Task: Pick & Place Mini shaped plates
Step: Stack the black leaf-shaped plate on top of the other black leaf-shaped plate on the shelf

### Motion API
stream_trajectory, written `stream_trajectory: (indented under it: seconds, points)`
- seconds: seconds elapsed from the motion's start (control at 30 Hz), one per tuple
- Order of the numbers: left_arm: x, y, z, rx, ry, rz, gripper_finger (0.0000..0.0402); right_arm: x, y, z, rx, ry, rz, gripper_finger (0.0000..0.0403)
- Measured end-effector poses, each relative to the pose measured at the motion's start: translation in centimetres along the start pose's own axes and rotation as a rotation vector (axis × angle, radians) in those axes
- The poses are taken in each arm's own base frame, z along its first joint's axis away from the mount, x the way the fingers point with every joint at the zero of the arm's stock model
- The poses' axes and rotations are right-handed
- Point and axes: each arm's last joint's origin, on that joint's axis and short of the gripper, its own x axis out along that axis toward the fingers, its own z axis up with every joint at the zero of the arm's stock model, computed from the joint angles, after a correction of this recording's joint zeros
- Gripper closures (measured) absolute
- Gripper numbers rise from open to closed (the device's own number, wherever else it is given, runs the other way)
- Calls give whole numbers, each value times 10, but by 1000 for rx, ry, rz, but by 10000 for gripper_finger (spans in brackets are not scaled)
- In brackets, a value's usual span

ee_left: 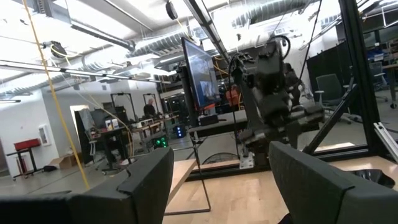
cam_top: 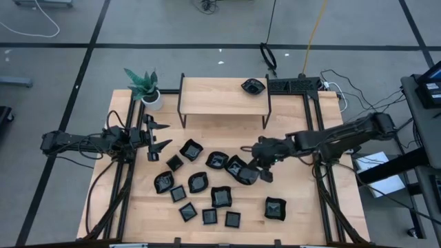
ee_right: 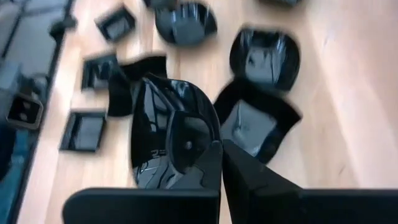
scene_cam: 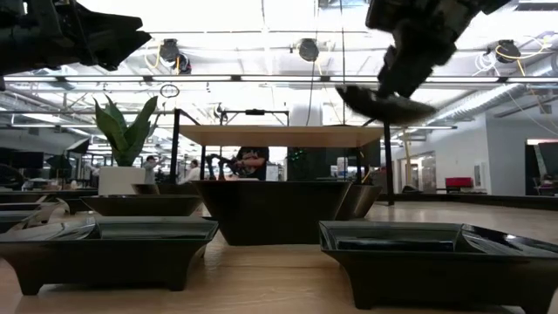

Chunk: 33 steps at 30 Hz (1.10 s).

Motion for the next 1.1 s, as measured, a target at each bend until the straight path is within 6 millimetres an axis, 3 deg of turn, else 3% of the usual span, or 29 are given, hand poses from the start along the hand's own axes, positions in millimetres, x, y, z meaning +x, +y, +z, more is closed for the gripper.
stream_trajectory:
  seconds: [0.47,1.1]
  points:
    - [0,0,0,1,0,0,135,-20,-26,25,-29,-220,-40,403]
    - [0,0,0,0,-1,0,135,-35,-56,37,-64,-321,-114,403]
